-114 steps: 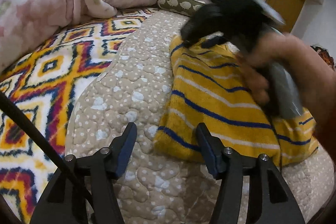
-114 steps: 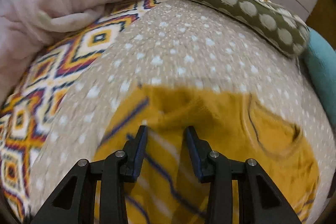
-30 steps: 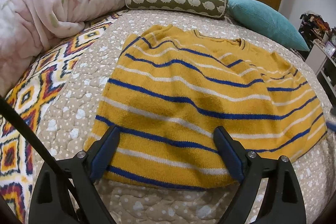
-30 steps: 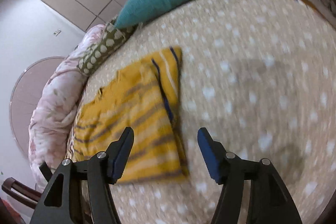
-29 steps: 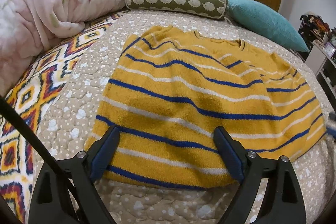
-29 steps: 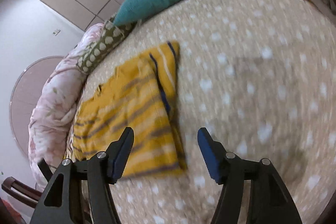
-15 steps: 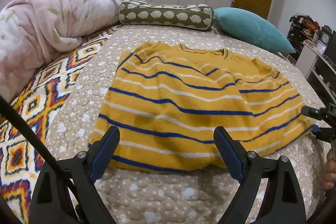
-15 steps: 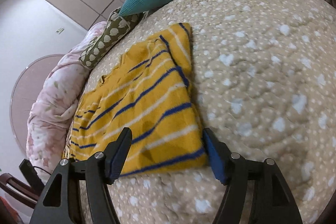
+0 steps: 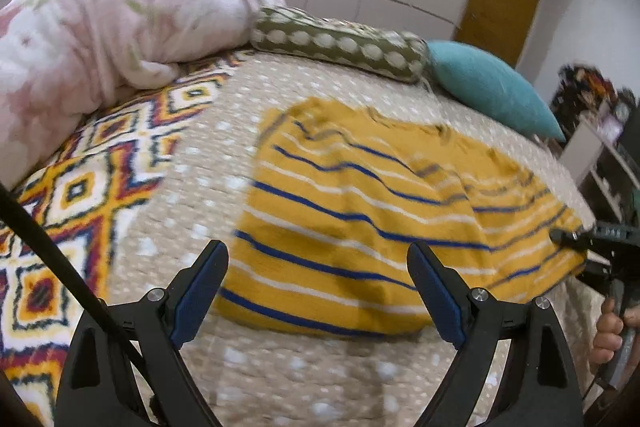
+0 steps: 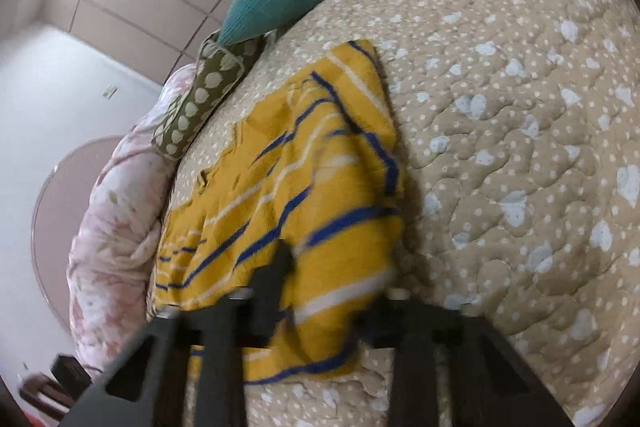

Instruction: Fold small clothes

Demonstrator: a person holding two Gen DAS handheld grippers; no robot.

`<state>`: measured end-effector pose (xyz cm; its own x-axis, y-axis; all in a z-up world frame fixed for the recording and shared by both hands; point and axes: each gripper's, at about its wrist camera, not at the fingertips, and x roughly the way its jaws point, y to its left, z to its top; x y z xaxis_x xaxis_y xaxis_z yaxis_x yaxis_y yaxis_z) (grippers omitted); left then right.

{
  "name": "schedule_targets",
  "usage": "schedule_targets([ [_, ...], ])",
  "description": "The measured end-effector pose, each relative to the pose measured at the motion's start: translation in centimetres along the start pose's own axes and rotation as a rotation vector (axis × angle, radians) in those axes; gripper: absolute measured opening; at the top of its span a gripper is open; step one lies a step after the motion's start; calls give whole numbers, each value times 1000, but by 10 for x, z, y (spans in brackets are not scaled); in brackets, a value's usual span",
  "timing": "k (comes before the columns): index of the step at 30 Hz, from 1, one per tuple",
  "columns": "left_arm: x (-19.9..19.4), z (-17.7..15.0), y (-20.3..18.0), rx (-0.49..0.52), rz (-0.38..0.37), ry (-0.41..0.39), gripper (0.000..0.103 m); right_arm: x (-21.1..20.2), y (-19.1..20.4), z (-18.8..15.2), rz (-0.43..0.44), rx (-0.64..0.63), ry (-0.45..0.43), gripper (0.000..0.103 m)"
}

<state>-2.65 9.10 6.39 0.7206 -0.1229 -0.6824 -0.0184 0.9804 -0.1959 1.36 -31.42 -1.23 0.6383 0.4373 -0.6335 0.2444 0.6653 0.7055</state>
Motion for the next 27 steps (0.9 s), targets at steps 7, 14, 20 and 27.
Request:
schedule_targets([
  [7,-18,18,84,-240,34,-44,90,-8,96,2,-129,-277,-52,18],
  [14,-36,20,145,-380,123,-103,90,39,214,-36,-107,-539,-5,18],
  [20,-34,16,177,-468,127,-96,90,102,277,-107,-104,-733,118,17],
  [27,-31,14,176,-464,107,-91,90,143,289,-156,-164,-843,195,17],
])
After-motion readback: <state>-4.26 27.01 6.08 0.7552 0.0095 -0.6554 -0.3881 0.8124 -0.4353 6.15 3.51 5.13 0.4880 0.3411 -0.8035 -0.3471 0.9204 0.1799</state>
